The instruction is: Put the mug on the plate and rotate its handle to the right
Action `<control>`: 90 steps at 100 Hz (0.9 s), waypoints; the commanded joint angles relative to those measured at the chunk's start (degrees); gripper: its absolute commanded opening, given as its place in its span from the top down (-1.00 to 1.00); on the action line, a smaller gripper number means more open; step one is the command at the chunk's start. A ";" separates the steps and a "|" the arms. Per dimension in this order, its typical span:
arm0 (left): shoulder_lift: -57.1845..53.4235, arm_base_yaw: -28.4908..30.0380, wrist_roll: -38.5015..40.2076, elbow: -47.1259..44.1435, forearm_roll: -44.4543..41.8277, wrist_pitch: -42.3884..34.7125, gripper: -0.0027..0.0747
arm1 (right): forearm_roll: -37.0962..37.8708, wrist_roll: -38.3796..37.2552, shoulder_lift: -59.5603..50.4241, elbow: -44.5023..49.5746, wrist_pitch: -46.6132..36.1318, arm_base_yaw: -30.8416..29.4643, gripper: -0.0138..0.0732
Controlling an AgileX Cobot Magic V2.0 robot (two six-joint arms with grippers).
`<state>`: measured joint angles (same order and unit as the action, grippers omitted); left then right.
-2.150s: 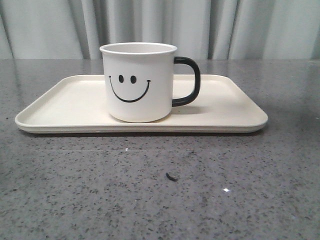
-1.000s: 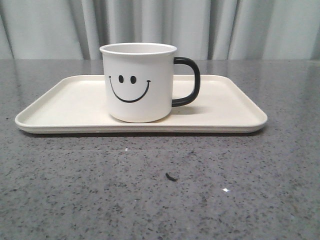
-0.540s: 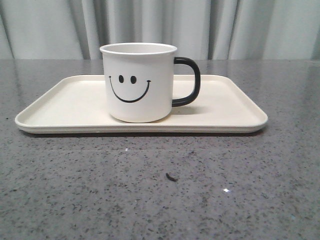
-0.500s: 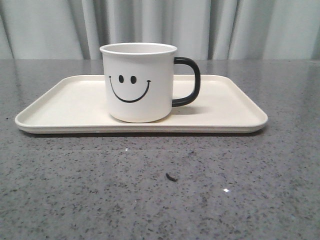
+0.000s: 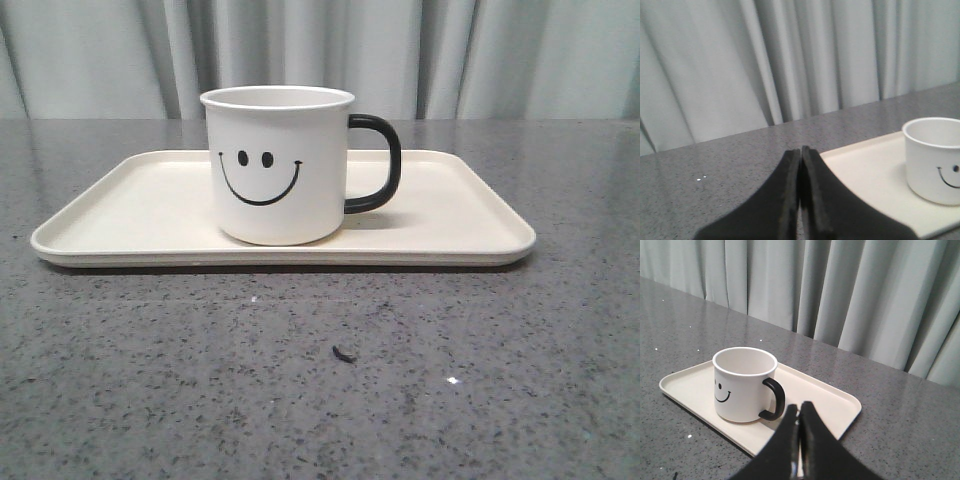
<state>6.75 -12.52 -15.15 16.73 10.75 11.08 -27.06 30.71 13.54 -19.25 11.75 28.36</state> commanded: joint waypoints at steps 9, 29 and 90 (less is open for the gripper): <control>0.11 5.82 5.09 -4.15 -2.95 -14.41 0.98 | -0.47 -0.02 0.49 -1.52 -4.49 -0.31 0.89; -5.01 12.52 9.07 -9.37 -5.52 -14.19 0.98 | -0.47 -0.02 0.49 -1.52 -4.49 -0.31 0.89; -8.89 15.44 10.82 -17.27 -7.82 -12.00 0.98 | -0.47 -0.02 0.49 -1.52 -4.49 -0.31 0.89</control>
<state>-0.25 2.83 -4.95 -0.25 2.80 3.02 -27.06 30.61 13.54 -19.25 11.75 28.36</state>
